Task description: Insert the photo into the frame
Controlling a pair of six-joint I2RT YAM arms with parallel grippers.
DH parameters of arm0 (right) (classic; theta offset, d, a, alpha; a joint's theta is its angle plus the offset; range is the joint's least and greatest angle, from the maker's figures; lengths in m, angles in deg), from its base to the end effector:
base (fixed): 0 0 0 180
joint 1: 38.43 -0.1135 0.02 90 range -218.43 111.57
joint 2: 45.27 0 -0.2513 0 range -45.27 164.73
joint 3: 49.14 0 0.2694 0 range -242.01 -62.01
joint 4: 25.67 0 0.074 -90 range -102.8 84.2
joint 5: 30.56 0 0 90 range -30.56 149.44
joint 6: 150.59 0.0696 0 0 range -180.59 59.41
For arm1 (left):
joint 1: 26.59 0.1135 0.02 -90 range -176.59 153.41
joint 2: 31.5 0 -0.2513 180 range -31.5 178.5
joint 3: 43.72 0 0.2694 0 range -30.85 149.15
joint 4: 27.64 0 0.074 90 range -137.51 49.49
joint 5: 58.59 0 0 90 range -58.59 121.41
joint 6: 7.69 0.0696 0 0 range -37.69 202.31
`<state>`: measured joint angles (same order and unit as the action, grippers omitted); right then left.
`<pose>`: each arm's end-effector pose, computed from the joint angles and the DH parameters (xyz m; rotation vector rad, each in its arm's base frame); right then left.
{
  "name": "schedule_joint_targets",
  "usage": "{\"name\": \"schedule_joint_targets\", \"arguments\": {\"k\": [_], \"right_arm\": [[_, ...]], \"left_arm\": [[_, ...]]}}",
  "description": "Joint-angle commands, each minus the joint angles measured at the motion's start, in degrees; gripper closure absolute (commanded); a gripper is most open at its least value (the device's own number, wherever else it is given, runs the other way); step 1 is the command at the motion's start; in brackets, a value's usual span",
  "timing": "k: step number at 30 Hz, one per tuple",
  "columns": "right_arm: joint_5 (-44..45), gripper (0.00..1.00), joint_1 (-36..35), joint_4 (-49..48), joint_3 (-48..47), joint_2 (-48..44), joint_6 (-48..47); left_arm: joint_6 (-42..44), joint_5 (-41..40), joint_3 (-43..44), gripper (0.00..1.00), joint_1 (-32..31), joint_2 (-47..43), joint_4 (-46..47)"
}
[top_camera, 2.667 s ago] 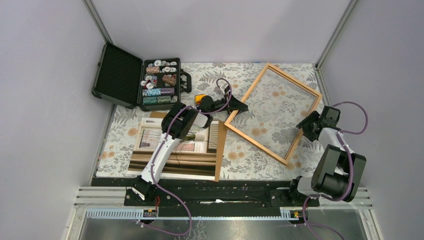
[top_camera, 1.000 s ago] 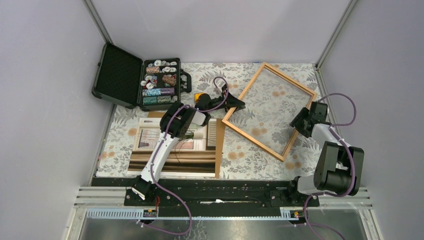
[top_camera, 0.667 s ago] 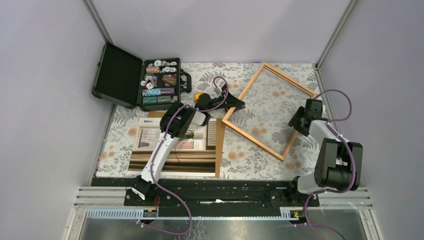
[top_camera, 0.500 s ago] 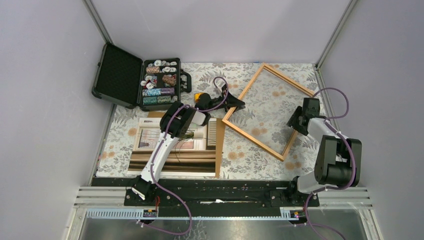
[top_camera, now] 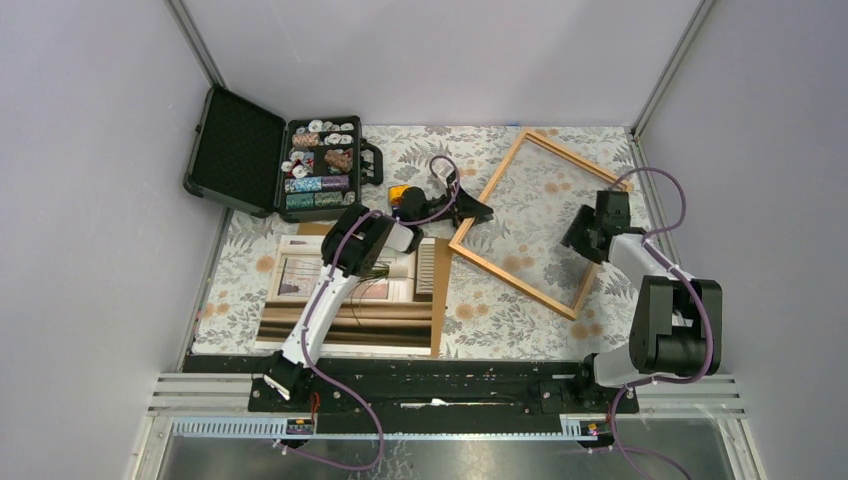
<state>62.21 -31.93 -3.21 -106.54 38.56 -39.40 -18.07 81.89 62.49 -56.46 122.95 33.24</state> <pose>0.3261 -0.0405 0.1353 0.6013 2.3478 0.0581 0.4429 -0.3163 0.0468 -0.1654 1.9846 -2.2850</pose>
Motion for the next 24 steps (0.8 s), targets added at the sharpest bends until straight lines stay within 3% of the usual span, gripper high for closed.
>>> {"name": "schedule_joint_targets", "arguments": {"k": [1, 5, 11, 15, 24], "right_arm": [[-8.26, 0.40, -3.87, 1.01, -4.10, -1.10, 5.57], [-8.20, 0.39, -3.87, 2.08, -4.41, 0.98, 8.67], [-5.67, 0.35, -3.34, 3.66, -4.62, -3.22, 7.26], [-4.07, 0.32, -1.84, 5.89, -5.01, -3.94, 4.86], [1.27, 0.21, 8.23, 6.37, 1.93, -10.82, 5.74]], "left_arm": [[9.01, -1.21, -2.00, 0.71, -4.88, -2.56, 2.55], [13.56, -1.87, -3.55, 0.71, -5.55, -4.87, -1.94], [2.69, -2.81, -2.45, 0.71, -3.82, -0.16, 10.49], [1.85, -2.51, -2.08, 0.70, -3.75, -0.15, 11.69], [0.06, -2.39, -1.72, 0.66, -3.47, 0.29, 13.99]]}}
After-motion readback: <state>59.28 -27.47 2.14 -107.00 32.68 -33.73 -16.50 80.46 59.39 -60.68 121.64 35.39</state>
